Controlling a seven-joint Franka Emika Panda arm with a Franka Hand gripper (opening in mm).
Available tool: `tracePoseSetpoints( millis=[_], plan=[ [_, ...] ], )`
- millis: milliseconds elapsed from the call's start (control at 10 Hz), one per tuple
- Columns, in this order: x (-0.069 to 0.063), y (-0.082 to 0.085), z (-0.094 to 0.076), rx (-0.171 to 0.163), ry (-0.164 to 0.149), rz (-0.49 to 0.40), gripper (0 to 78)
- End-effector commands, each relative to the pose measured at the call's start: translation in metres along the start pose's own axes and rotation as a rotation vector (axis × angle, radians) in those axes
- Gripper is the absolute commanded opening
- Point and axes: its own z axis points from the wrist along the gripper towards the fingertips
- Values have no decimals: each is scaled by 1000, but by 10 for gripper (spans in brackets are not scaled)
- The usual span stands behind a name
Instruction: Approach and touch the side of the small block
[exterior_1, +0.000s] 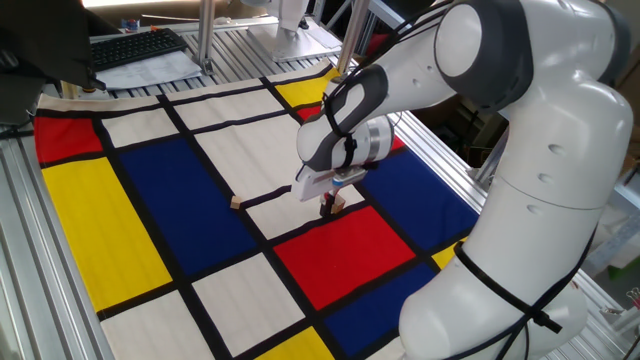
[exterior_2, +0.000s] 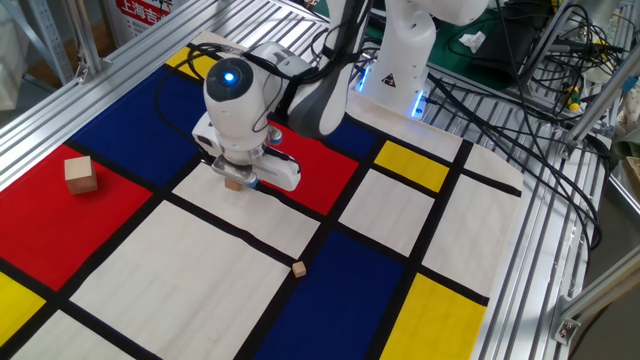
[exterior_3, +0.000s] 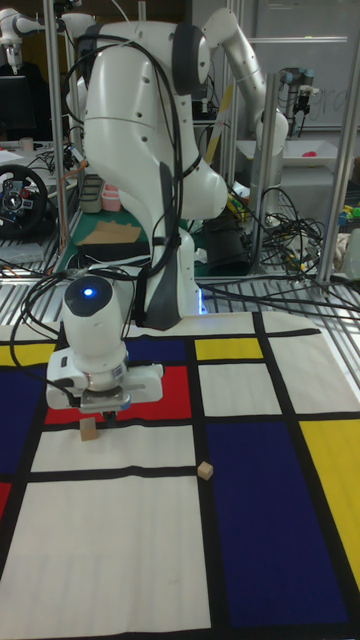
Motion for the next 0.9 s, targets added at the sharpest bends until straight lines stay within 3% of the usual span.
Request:
tracePoseSetpoints(
  millis=[100,900],
  plan=[
    [0,-2,-7,11,0,-33,0],
    [0,-9,-9,20,0,-55,0]
  ],
)
